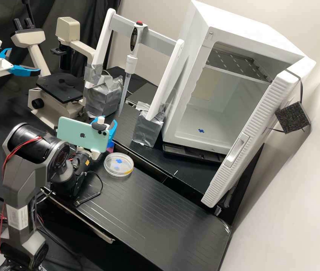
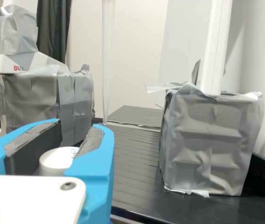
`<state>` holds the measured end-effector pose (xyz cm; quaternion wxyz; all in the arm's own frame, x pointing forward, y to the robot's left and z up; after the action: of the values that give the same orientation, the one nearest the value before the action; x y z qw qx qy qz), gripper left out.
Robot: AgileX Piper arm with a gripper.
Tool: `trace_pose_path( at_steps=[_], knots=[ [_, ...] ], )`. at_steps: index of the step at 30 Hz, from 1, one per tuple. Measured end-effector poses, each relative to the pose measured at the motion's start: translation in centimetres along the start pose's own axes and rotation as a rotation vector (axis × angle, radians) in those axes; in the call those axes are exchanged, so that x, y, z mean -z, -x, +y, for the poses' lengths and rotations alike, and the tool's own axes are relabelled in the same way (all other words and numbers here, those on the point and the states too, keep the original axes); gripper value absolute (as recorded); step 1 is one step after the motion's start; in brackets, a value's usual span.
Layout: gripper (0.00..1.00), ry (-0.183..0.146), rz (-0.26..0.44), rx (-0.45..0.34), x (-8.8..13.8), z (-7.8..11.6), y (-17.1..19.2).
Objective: Close the bottle
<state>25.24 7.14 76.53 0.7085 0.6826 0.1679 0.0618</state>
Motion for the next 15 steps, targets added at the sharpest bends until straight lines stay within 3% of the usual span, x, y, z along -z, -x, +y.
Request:
trace_pose_path(
  at_steps=[15],
  knots=[
    [0.0,0.002,0.009,-0.001,0.31,0.01,0.22]
  ],
)
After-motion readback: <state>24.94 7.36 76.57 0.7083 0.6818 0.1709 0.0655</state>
